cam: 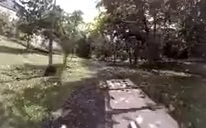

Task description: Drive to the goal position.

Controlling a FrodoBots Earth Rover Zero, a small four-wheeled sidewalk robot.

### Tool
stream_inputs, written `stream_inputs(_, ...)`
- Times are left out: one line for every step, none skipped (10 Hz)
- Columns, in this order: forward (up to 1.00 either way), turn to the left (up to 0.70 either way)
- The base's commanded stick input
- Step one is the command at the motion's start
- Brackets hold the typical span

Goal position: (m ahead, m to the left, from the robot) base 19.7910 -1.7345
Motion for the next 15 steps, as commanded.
stream_inputs(0.85, 0.00)
stream_inputs(0.85, 0.00)
stream_inputs(0.85, 0.00)
stream_inputs(0.85, 0.00)
stream_inputs(0.85, 0.00)
stream_inputs(0.85, 0.00)
stream_inputs(0.85, 0.00)
stream_inputs(0.85, 0.00)
stream_inputs(0.85, -0.02)
stream_inputs(0.85, -0.22)
stream_inputs(0.85, -0.30)
stream_inputs(0.85, -0.33)
stream_inputs(0.85, -0.34)
stream_inputs(0.85, -0.34)
stream_inputs(0.85, -0.31)
